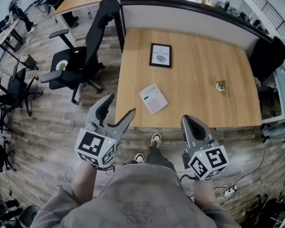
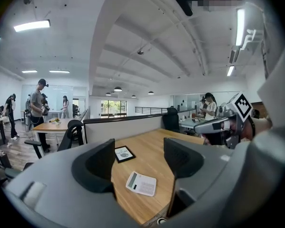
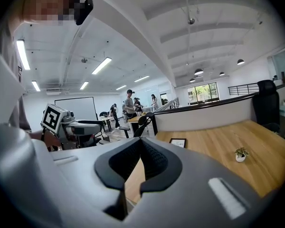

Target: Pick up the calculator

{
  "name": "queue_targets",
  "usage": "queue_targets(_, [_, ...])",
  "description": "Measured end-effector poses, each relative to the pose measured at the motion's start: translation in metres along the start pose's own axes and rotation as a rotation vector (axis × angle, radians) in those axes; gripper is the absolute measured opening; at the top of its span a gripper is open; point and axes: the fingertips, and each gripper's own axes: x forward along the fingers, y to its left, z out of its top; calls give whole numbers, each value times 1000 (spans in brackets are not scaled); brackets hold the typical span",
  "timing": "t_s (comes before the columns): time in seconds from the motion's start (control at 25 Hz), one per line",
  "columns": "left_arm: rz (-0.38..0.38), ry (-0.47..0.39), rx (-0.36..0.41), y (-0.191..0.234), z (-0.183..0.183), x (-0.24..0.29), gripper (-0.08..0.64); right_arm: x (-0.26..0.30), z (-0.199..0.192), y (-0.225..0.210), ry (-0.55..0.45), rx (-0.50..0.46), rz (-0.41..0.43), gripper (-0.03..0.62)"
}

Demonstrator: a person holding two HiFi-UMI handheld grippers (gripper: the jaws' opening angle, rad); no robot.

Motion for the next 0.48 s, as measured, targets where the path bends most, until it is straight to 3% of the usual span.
queue_targets(0.48, [32,155,-20,26,-28,112,321,83,8,-86,84,31,84,11])
